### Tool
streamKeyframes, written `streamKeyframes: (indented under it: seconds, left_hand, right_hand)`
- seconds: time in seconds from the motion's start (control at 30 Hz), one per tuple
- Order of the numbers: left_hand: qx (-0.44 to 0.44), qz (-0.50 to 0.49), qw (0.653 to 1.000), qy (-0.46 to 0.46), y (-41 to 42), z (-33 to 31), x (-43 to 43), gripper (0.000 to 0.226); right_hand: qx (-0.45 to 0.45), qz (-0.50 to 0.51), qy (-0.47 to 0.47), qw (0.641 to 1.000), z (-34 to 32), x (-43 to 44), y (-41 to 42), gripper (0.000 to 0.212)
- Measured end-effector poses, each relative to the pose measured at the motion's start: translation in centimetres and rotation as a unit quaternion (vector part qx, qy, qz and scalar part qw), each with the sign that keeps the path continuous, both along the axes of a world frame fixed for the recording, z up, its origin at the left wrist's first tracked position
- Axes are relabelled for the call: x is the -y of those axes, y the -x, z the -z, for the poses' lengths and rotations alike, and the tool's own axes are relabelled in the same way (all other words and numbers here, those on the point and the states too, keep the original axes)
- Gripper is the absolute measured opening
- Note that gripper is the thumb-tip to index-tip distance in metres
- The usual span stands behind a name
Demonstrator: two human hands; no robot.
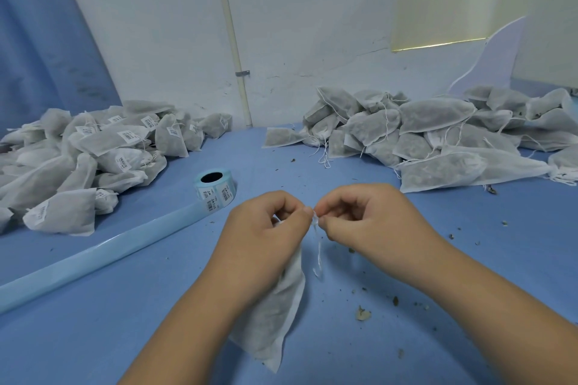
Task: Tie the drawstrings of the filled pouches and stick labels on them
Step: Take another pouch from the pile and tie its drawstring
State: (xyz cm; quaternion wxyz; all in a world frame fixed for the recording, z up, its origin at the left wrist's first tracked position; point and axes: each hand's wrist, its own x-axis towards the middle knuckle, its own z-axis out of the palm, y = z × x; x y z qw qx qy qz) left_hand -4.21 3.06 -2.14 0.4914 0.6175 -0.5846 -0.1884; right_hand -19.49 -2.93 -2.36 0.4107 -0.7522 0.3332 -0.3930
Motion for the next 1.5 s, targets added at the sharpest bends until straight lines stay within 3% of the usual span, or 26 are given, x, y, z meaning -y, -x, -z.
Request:
streamKeyframes:
  seconds: [0.5,0.8,1.13,1.37,1.5]
  left_hand:
    - [0.003,-0.005,1.0,0.001,-0.1,0.22,0.09,0.023]
    - [0.025,-0.01,1.0,0.01,0.24,0.36,0.16,0.019]
    - [0.062,-0.038,0.997,0.038,0.68,0.14,-0.09,0.013]
    - [0.212,-0.022,0.972,0.099,0.14,0.2,-0.03,0.016]
    - [0.215,-0.04,0.972,0.088,0.19,0.23,-0.05,0.017]
  right_hand:
    - [0.038,-0.019,-0.057,0.997,-0.71,-0.25,0.26,0.011]
    - [-0.017,0.005,-0.002,1.0,-0.13,-0.09,0.12,0.011]
    - [-0.032,0.003,-0.032,0.999,-0.56,0.03,0.47,0.012]
    - [-0.041,-0.004,-0.046,0.998,-0.55,-0.03,0.48,0.013]
    - [-0.033,0.002,-0.036,0.999,-0.47,-0.04,0.45,0.011]
